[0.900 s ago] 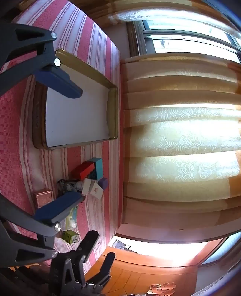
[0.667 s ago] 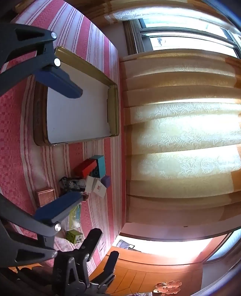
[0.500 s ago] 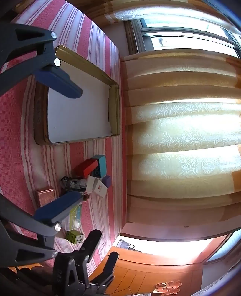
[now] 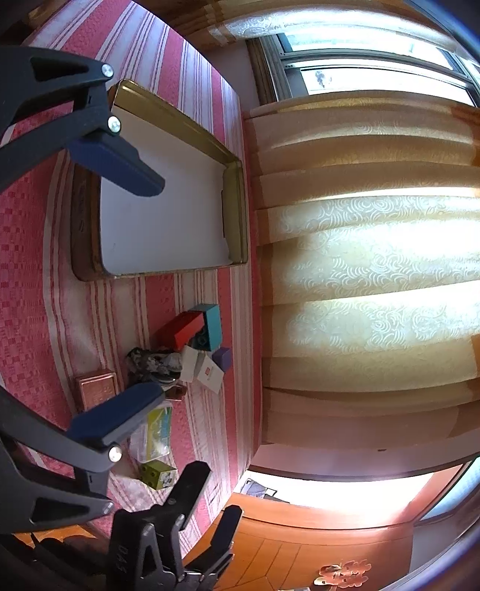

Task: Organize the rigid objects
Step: 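Move both grippers toward the cluster of items on the bed, then grasp the copper tin with the left gripper while the right gripper grasps the lime-green cube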

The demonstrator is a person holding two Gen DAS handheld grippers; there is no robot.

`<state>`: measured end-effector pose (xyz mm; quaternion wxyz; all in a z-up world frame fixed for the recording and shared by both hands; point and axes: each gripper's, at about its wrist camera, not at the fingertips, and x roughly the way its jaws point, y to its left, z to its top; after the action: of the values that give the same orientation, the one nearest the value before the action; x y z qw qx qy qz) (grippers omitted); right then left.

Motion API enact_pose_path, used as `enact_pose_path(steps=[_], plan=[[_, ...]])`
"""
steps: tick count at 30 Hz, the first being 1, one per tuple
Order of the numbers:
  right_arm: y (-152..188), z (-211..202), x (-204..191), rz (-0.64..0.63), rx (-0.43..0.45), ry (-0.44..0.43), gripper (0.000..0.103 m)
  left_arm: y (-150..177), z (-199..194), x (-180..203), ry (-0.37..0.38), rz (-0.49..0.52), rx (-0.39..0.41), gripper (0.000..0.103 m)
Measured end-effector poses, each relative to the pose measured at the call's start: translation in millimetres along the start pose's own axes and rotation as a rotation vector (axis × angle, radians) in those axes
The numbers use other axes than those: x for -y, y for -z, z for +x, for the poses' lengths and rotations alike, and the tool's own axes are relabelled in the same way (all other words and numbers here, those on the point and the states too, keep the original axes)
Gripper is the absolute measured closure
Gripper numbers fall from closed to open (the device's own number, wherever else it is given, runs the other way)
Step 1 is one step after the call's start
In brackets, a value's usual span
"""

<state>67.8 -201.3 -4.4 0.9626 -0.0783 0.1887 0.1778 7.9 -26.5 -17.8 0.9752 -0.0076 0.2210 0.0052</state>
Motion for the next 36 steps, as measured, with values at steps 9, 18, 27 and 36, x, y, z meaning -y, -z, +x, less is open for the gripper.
enact_pose_path(steps=[9,18,27,36], plan=[[8,3,8,0.025,-0.009,-0.003,0.001,2,5,11,-0.001,0.021,-0.013,0.000],[16,5,18,0.046,-0.025,0.003,0.001,5,13,25,0.006,0.047,-0.033,0.000],[25,5,32,0.071,-0.034,0.013,0.001,6,20,41,0.022,0.075,-0.056,0.000],[41,10,52,0.115,-0.062,0.040,0.001,12,34,53,0.056,0.090,-0.111,0.000]])
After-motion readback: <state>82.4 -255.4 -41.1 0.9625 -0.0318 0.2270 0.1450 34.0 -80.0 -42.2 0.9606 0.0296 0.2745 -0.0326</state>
